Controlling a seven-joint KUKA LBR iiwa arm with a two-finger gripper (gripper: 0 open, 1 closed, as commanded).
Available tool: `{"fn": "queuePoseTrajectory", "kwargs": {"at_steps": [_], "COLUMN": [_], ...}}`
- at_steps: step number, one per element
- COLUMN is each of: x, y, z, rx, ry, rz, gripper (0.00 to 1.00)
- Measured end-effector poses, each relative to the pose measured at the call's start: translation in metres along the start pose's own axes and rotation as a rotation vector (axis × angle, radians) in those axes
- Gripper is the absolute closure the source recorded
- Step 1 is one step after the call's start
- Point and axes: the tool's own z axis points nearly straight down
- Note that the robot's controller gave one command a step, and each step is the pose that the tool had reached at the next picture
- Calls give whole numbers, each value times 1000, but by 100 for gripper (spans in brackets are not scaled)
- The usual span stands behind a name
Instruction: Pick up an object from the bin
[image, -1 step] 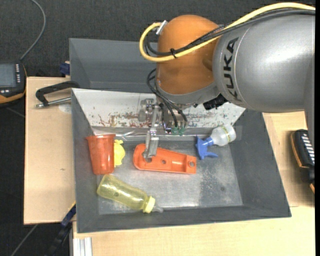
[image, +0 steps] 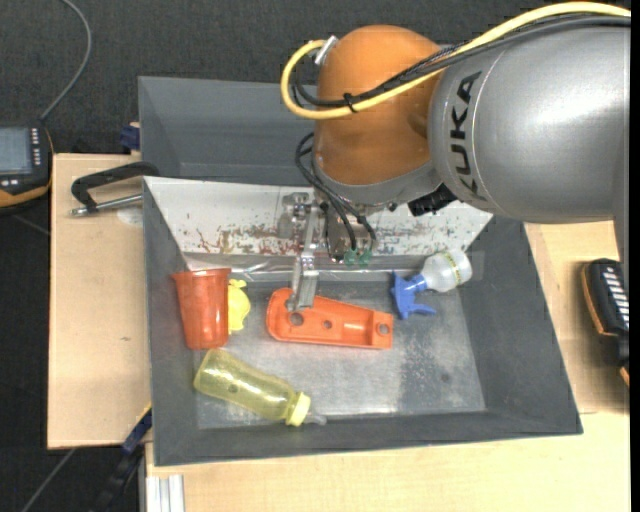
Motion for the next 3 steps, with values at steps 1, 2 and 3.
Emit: {"fn": "queuePoseTrajectory", "kwargs": {"at_steps": [1, 2, 3], "x": [17, 24, 21], "y": [-15, -40, -70], "z": [39, 56, 94], "rx": [-1, 0, 0], "ry": [-1, 9, -10], "rz": [-84, -230, -337], "gripper": [0, 0, 0]}}
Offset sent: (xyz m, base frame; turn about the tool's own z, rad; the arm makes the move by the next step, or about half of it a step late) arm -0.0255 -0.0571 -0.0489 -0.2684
